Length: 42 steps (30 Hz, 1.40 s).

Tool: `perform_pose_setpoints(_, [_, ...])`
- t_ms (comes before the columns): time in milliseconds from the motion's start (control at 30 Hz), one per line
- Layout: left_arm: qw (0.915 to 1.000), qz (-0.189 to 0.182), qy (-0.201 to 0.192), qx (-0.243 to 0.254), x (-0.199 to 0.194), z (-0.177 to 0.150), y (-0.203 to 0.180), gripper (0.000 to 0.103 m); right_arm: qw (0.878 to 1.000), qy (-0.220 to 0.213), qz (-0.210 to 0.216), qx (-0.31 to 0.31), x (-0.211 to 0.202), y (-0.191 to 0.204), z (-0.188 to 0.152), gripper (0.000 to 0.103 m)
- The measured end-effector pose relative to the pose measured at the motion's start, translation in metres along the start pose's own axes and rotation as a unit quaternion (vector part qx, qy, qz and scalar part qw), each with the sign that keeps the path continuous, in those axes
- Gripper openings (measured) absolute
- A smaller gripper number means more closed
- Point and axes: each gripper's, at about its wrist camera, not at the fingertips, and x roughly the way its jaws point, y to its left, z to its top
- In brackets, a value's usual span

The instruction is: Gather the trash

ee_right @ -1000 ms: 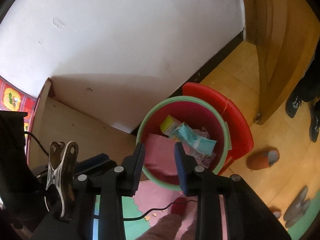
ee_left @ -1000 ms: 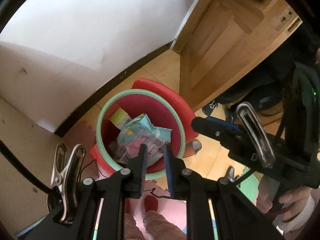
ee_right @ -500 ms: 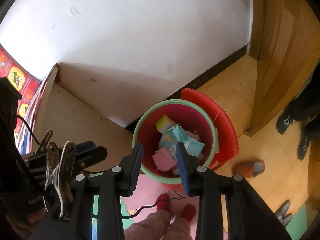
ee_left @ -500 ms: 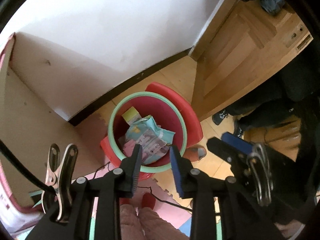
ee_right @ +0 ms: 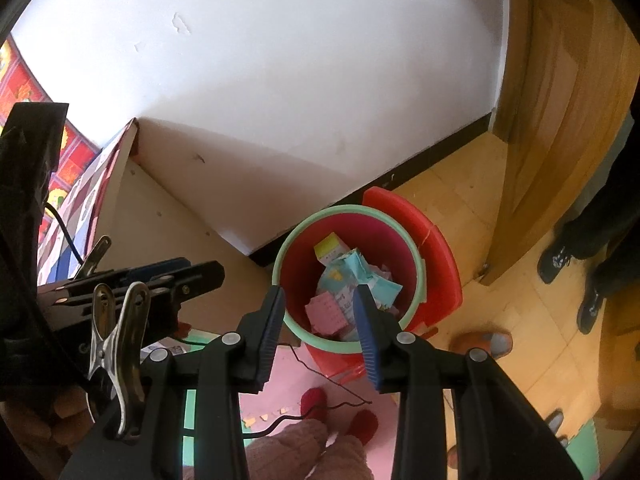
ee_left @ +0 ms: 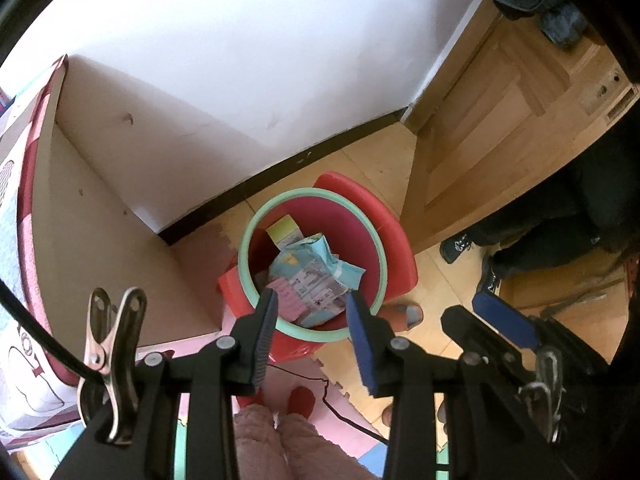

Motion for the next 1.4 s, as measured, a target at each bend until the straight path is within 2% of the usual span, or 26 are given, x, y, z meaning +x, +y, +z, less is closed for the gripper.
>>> perform_pose_setpoints(1400, [1.0, 0.005, 0.005, -0.004, -0.0002, -0.0041, 0.005, 0.037, 1.0, 0.002, -0.002, 0.0, -0.0003, 0.0015, -0.0028, 0.037])
